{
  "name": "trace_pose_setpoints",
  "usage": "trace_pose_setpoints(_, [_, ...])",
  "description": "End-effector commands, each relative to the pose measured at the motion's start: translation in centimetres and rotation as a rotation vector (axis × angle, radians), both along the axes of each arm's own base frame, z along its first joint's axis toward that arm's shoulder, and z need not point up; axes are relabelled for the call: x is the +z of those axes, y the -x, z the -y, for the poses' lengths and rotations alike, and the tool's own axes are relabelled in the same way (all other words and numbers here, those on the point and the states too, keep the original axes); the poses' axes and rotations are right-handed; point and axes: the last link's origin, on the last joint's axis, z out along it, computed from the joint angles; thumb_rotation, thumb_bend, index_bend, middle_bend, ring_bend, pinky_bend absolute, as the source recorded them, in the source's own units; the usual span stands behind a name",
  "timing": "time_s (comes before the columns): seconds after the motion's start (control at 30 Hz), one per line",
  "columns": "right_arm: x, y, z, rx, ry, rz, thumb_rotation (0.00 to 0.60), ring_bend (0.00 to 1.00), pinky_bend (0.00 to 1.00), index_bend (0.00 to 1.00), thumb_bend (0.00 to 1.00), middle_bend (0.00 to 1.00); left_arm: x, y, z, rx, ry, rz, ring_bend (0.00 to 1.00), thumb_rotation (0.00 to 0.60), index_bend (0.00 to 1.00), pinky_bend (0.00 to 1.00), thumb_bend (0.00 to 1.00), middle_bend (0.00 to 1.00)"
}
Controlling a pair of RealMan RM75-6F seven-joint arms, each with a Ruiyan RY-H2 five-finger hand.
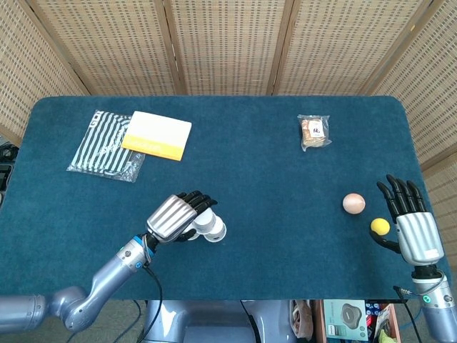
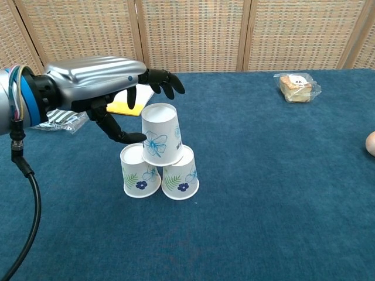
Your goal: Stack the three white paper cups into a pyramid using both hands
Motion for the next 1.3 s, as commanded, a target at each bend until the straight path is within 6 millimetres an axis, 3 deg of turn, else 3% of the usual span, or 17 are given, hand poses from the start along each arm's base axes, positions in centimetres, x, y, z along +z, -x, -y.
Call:
trace_pose_setpoints(0.03, [0.0, 0.0, 0.0, 0.001, 0.000, 0.000, 0.600, 0.00, 0.00, 0.00, 0.00, 0.00, 0.3, 0.1, 0.1, 0.007, 0.003, 0.001, 0.12, 0.600, 0.05, 0.35, 0.33, 0.13])
trace_pose_setpoints(0.13, [0.0, -0.1, -0.1, 0.002, 0.000, 0.002, 0.600, 0.00, 0.00, 0.00, 0.00, 0.00, 1.0, 0.2, 0.3, 0.013, -0.001, 0.012, 0.01, 0.600, 0.00, 0.18, 0.32, 0.01])
trace_pose_setpoints(0.2, [0.0, -0.1, -0.1, 0.003, 0.002, 0.002, 0.600, 0.00, 0.00, 0.00, 0.00, 0.00, 1.7, 0.2, 0.5, 0.020, -0.011, 0.026, 0.00, 0.600, 0.00, 0.05, 0.32, 0.00])
trace_pose_setpoints(0.27, [0.1, -0.1, -0.1, 0.004, 0.001, 0.003, 0.600, 0.00, 0.00, 0.00, 0.00, 0.00, 2.8, 0.5, 0.6, 0.034, -0.040, 0.039, 0.00, 0.600, 0.00, 0.01, 0.31, 0.00])
trace_pose_setpoints(0.4, [0.1, -0.2, -0.2, 0.008, 0.001, 0.002, 0.600, 0.00, 0.00, 0.00, 0.00, 0.00, 5.6, 2.1, 1.2, 0.090, -0.138, 0.052, 0.00, 0.600, 0.00, 0.00, 0.26, 0.00])
trace_pose_setpoints(0.47, [0.1, -0.2, -0.2, 0.008, 0.004, 0.002, 0.600, 0.00, 0.00, 0.00, 0.00, 0.00, 7.3, 4.0, 1.7, 0.142, -0.218, 0.045, 0.00, 0.600, 0.00, 0.00, 0.26, 0.00])
trace_pose_setpoints(0.63, [0.1, -0.2, -0.4, 0.008, 0.009, -0.002, 0.600, 0.00, 0.00, 0.00, 0.00, 0.00, 10.9, 10.4, 4.0, 0.324, -0.382, 0.044, 0.00, 0.600, 0.00, 0.00, 0.26, 0.00])
trace_pose_setpoints(0.87, [0.0, -0.1, -0.4, -0.025, 0.040, -0.026, 0.600, 0.00, 0.00, 0.00, 0.00, 0.00, 12.8, 18.8, 8.3, 0.540, -0.466, 0.049, 0.00, 0.600, 0.00, 0.00, 0.26, 0.00])
trace_pose_setpoints(1.07, [-0.1, 0.1, -0.3, -0.069, 0.058, -0.048, 0.600, 0.00, 0.00, 0.00, 0.00, 0.00, 12.8, 21.6, 9.7, 0.564, -0.447, 0.057, 0.00, 0.600, 0.00, 0.00, 0.26, 0.00])
trace_pose_setpoints(1.3, [-0.4, 0.1, -0.4, -0.082, 0.035, -0.064, 0.600, 0.00, 0.00, 0.00, 0.00, 0.00, 13.5, 21.5, 10.1, 0.520, -0.468, 0.080, 0.00, 0.600, 0.00, 0.00, 0.26, 0.00])
